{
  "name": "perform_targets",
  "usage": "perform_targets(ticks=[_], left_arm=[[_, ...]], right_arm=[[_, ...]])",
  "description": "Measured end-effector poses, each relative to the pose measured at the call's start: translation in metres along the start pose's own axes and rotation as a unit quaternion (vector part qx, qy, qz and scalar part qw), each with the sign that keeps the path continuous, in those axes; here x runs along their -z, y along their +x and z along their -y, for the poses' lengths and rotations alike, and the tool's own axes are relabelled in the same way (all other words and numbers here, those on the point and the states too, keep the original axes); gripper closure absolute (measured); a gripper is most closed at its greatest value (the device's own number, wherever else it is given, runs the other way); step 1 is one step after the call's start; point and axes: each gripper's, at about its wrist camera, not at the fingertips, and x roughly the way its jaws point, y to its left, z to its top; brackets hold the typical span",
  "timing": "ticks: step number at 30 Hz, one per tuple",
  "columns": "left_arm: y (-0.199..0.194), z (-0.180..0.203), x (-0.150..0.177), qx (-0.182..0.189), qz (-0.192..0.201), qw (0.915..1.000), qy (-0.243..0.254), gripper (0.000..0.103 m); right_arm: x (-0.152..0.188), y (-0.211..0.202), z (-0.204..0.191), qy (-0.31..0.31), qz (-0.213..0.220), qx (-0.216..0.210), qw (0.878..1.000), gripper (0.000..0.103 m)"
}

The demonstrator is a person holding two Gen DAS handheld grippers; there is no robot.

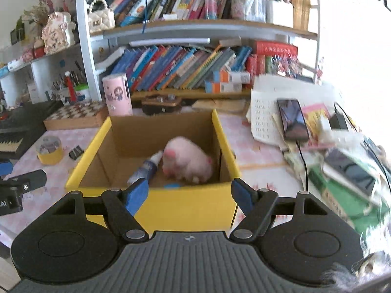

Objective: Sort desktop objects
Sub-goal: 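Withdraw both tools from the box back over the table toward the tape roll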

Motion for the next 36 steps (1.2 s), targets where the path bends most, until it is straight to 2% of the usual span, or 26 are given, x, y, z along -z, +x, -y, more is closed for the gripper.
perform_targets(ticks=[7, 10, 20, 27, 36], left_arm=[[-0.019, -0.036, 0.027, 0.000, -0.026, 0.9997, 0.004, 0.013], [-0.027, -0.055, 0.037, -0.005, -0.045, 0.9990, 0.003, 0.013], [-0.062, -0.110, 0.059, -0.023, -0.055, 0.9982, 0.000, 0.010], [-0.075, -0.140, 0.073, -0.032, -0.070, 0.9970, 0.005, 0.007], [-0.091, -0.165, 0.079, -0.033, -0.060, 0.9977, 0.005, 0.007]], right_arm=[[0.034, -0.012, -0.052, 0.020, -0.031, 0.004, 0.999, 0.030], [0.043, -0.017, -0.079, 0.010, -0.040, -0.009, 0.999, 0.030], [0.071, -0.032, -0.165, -0.035, -0.060, -0.057, 0.996, 0.029], [0.083, -0.038, -0.205, -0.051, -0.069, -0.077, 0.993, 0.028], [0.087, -0.048, -0.235, -0.058, -0.064, -0.080, 0.993, 0.027]])
